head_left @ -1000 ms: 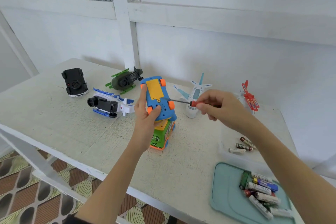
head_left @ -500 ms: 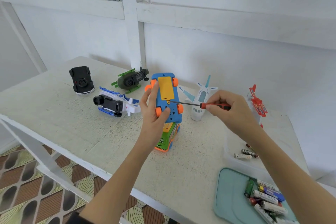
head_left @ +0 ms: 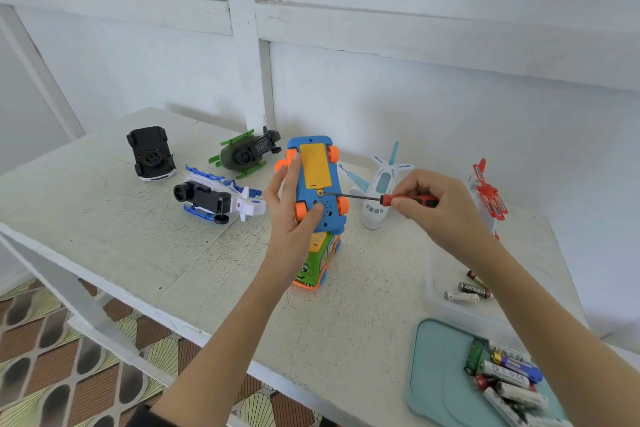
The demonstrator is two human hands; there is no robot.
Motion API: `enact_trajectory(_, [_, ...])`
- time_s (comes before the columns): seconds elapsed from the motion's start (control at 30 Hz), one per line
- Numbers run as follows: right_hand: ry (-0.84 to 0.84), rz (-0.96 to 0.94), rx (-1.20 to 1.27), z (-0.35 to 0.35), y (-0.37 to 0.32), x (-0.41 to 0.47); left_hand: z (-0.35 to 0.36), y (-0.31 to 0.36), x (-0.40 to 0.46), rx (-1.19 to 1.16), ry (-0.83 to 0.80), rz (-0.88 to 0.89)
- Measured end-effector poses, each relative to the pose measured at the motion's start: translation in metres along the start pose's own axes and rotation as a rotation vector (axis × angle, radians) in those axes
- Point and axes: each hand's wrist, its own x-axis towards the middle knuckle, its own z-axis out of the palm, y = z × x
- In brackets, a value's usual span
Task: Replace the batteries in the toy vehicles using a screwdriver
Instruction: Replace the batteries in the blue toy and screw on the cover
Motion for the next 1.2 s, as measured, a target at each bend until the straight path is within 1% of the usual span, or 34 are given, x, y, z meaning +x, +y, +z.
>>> enact_trajectory(0.1, [0.000, -0.008, -0.020, 0.000, -0.002, 0.000, 0.000, -0.001, 0.001, 0.023, 0.005, 0.004])
enact_trajectory(0.2, [0.000, -0.019, -0.047, -0.002, -0.006, 0.000, 0.002, -0.002, 0.000, 0.100, 0.009, 0.036])
enact_trajectory(0.37, [-0.006, -0.049, -0.128, -0.003, -0.010, -0.001, 0.002, -0.012, 0.001, 0.222, 0.006, 0.171])
enact_trajectory(0.47, [-0.013, -0.079, -0.173, -0.003, -0.009, -0.001, 0.000, -0.020, 0.002, 0.307, -0.006, 0.190])
enact_trajectory(0.63, [-0.042, -0.141, -0.297, -0.002, -0.009, 0.000, 0.001, -0.025, 0.005, 0.443, 0.037, 0.309])
enact_trajectory(0.7, [-0.057, -0.097, -0.218, -0.003, -0.013, -0.001, 0.000, -0.032, 0.008, 0.474, 0.028, 0.310])
enact_trajectory(0.73, [-0.074, -0.042, -0.152, -0.004, -0.016, -0.001, 0.000, -0.034, 0.008, 0.482, 0.018, 0.301])
enact_trajectory(0.8, [-0.096, 0.039, -0.127, -0.003, -0.016, 0.001, 0.000, -0.036, 0.008, 0.487, 0.009, 0.293])
enact_trajectory(0.87, [-0.068, 0.038, -0.172, -0.002, -0.017, 0.002, 0.000, -0.036, 0.007, 0.484, 0.011, 0.302])
enact_trajectory(0.93, [-0.037, 0.013, -0.111, -0.002, -0.020, 0.001, 0.000, -0.036, 0.008, 0.488, 0.020, 0.307])
enact_trajectory(1.0, [-0.058, 0.003, -0.023, -0.004, -0.023, 0.000, 0.001, -0.034, 0.008, 0.481, 0.024, 0.292])
enact_trajectory(1.07, [-0.094, 0.000, 0.016, -0.007, -0.026, -0.002, 0.002, -0.031, 0.007, 0.475, 0.021, 0.285])
enact_trajectory(1.13, [-0.079, 0.018, -0.004, -0.007, -0.029, -0.001, 0.003, -0.030, 0.007, 0.466, 0.020, 0.283])
enact_trajectory(1.2, [-0.062, 0.056, -0.079, -0.008, -0.028, 0.002, 0.003, -0.030, 0.008, 0.462, 0.003, 0.289])
